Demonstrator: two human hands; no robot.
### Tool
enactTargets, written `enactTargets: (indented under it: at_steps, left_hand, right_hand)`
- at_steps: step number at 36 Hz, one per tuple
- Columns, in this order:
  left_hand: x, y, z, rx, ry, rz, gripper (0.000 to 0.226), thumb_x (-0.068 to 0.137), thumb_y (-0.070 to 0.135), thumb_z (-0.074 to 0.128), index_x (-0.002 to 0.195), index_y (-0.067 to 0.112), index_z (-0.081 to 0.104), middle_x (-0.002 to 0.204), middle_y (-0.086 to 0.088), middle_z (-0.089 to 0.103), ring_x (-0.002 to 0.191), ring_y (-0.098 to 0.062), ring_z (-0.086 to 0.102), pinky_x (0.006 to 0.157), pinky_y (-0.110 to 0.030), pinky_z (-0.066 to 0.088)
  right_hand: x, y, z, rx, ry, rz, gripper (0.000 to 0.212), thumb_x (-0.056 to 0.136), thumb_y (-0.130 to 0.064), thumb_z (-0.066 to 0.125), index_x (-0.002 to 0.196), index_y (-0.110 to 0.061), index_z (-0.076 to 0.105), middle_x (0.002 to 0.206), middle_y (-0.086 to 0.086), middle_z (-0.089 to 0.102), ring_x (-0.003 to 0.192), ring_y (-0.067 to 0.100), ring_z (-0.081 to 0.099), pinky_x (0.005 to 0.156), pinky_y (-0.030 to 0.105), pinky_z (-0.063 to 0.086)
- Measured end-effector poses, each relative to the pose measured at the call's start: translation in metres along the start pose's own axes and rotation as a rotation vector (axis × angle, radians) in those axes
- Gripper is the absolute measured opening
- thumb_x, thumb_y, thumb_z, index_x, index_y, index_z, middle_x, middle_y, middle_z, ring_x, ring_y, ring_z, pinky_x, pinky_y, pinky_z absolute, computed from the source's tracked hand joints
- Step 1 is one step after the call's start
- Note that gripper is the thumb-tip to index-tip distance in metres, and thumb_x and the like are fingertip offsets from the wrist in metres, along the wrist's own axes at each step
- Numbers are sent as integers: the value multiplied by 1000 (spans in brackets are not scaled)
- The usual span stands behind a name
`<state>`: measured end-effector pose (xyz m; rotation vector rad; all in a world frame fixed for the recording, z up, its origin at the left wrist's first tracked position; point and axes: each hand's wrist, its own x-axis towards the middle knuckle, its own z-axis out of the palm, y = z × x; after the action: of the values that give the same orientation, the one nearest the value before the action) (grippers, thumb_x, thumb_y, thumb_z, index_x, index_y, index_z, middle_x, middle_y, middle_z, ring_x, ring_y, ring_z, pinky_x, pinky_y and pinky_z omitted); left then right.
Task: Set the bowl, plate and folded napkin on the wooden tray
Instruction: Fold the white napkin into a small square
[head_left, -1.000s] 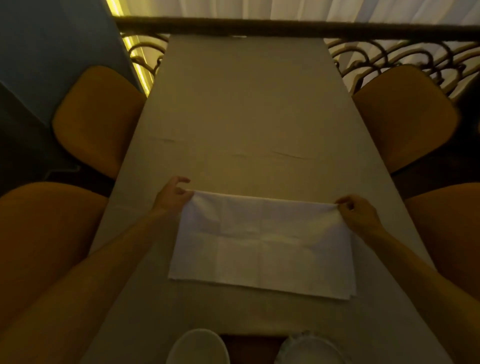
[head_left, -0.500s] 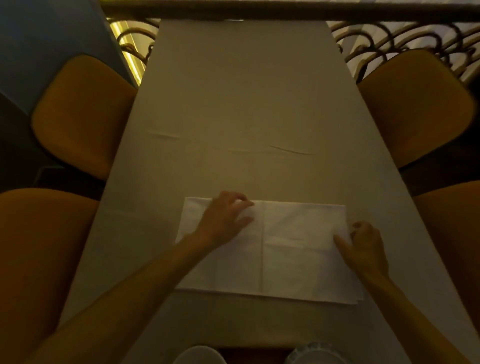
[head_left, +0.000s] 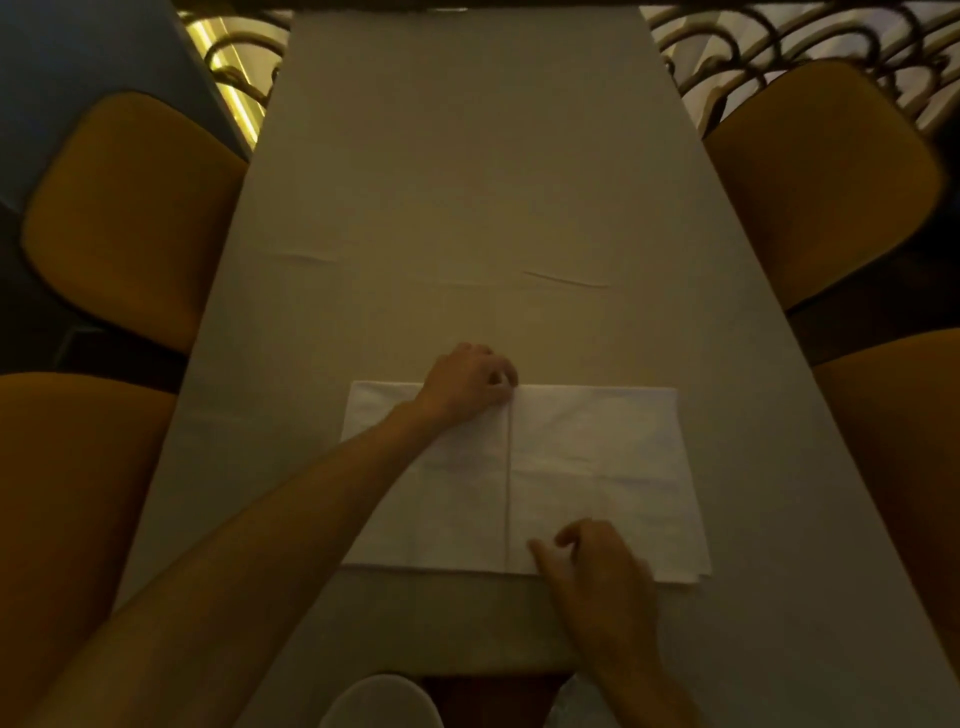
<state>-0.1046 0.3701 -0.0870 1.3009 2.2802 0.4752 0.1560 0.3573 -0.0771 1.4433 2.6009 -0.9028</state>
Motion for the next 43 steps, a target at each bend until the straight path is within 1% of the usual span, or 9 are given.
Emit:
enactTargets:
  at_steps: [4,8,12,19,25,27,32,37,43]
  left_hand:
    - [12,4,-8,23,-102,-7,18,80,29,70,98,25,69,103,-8,60,101,-27,57,91,-43,49]
    - [18,7,-5,49,-133,-58,19,81,34,68,99,28,64,107,-5,55,102,-25,56,96,-44,46]
    - [18,10,-4,87,-153,-76,19,83,34,66,100,26,61,105,-1,64,106,-25,58,98,-45,42]
    - [20,12,-16,-16,-145,-79,24,82,26,69,104,31,61,104,2,72,99,-19,63,92,-35,48]
    - [17,17,-18,-31,-204,3,32,83,13,62,108,34,64,104,0,71,95,-18,62,90,-33,50]
    - [17,16,-19,-8,-204,5,31,83,14,61,106,35,65,104,0,72,98,-18,63,92,-35,51]
    - [18,10,-21,-106,-197,-31,32,82,16,69,113,23,64,105,-5,70,93,-19,60,88,-30,46]
    - [15,6,-16,-95,-177,-52,29,81,23,72,109,18,67,104,-6,70,94,-20,61,86,-32,48]
    - [7,4,-4,-75,-73,-60,22,83,28,68,99,14,72,102,-9,72,96,-27,64,85,-39,52]
  right_hand:
    - [-17,-25,24,-19,-32,52,35,83,-62,53,98,-30,53,105,-7,56,101,18,59,85,36,44]
    - [-27,-42,36,53,40,175,43,78,-58,63,103,-25,54,108,-4,52,99,21,58,79,35,48]
    - [-29,-48,41,64,135,196,35,76,-39,75,97,-14,62,100,8,60,91,32,62,76,42,51]
    - [-30,-55,45,25,179,176,29,63,-20,88,71,-7,64,74,15,63,57,38,62,55,46,51]
    - [-32,-59,50,-69,156,222,19,66,-16,85,67,-9,68,71,15,65,55,36,62,58,44,51]
    - [-33,-58,50,-92,165,221,16,72,-19,81,71,-9,68,75,14,66,61,35,63,64,44,51]
    - [-32,-49,46,-37,79,237,23,93,-38,51,100,-18,61,108,4,62,97,29,60,87,40,42]
    - [-25,-30,21,190,126,356,30,86,-45,61,98,-18,56,106,7,61,96,33,60,79,40,48]
    - [4,36,-20,-23,312,539,65,76,-42,74,118,2,52,121,30,48,111,45,47,87,54,43]
